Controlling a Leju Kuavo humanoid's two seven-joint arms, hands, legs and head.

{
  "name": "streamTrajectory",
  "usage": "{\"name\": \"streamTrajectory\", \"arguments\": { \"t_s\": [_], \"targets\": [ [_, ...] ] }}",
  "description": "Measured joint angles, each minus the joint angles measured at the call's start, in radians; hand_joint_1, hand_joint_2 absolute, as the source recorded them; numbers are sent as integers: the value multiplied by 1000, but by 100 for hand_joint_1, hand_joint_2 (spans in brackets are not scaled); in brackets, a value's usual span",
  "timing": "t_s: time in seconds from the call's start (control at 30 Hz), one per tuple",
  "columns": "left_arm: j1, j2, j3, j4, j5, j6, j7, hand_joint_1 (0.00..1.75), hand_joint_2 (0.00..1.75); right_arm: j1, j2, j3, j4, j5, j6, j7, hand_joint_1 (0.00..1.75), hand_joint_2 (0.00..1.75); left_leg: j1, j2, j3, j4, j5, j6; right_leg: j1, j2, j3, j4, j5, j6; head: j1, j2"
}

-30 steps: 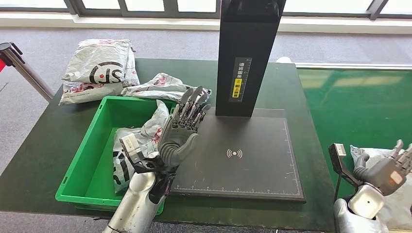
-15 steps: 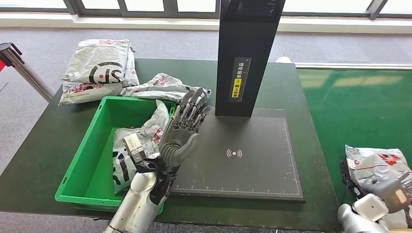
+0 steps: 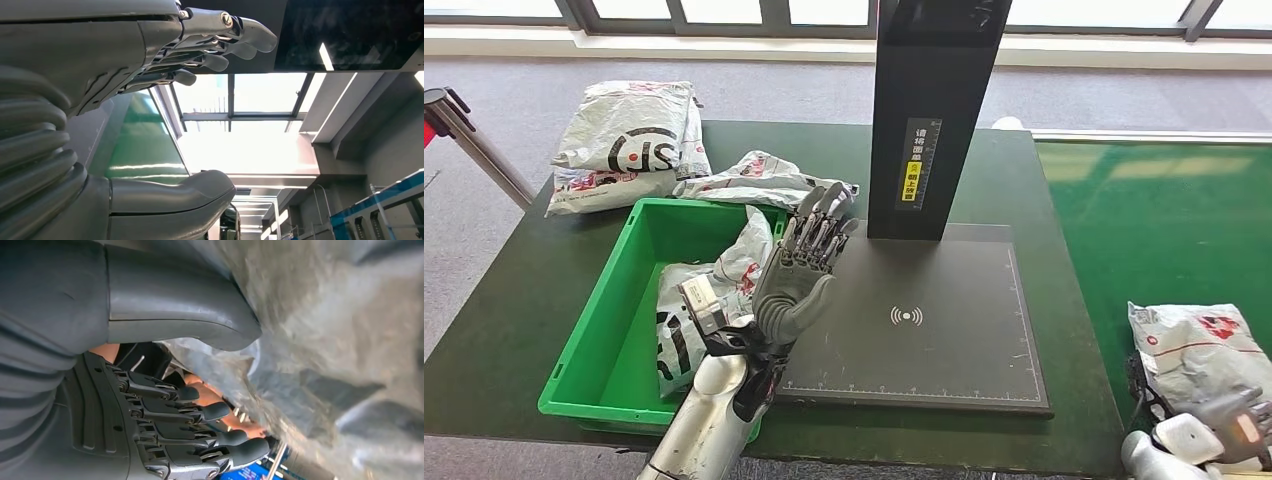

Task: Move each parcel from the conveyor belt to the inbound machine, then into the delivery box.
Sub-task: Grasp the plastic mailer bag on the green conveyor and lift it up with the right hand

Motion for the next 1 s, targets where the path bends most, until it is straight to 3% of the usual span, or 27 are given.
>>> {"name": "streamTrajectory", "arguments": {
  "t_s": [0.03, 0.07, 0.47, 0.67, 0.77, 0.9, 1.0],
  "targets": [
    [0, 0, 0, 0, -2, 0, 0, 0, 175, 0, 0, -7, 2, -2, 19, -1, 155, 175, 0, 0, 0, 0, 0, 0, 0, 0, 0, 0, 0, 0, 0, 0],
    [0, 0, 0, -1, -3, -1, 0, 0, 175, 0, 1, -12, 3, -4, 35, -2, 175, 175, 0, 0, 0, 0, 0, 0, 0, 0, 0, 0, 0, 0, 0, 0],
    [1, 0, 0, -10, -15, -3, 0, 0, 175, -10, 3, -53, 8, 9, 54, -27, 175, 175, 0, 0, 0, 0, 0, 0, 0, 0, 0, 0, 0, 0, 0, 0],
    [2, 0, 0, -15, -17, -6, 0, 0, 175, -17, 3, -82, 8, 14, 14, -56, 175, 175, 0, 0, 0, 0, 0, 0, 0, 0, 1, 0, 0, 0, 0, 0],
    [2, 0, 0, -16, -17, -6, 0, 0, 175, -14, 6, -89, -5, 14, -85, -115, 175, 175, 0, -1, 0, 0, 0, 0, 0, -1, 1, 1, 0, 0, 0, 0],
    [2, 0, 0, -16, -17, 1, 0, 0, 175, 36, 44, -89, -219, 16, -171, -244, 175, 175, 0, -1, 0, 0, 0, 0, 0, -1, 0, 1, 0, 0, 0, 0],
    [2, 0, 0, -16, -17, 5, 0, 0, 175, 54, 68, -89, -349, 17, -177, -272, 175, 175, 0, -2, 0, 0, 0, 0, 0, -2, 0, 1, 0, 0, 0, 0]
  ]
}}
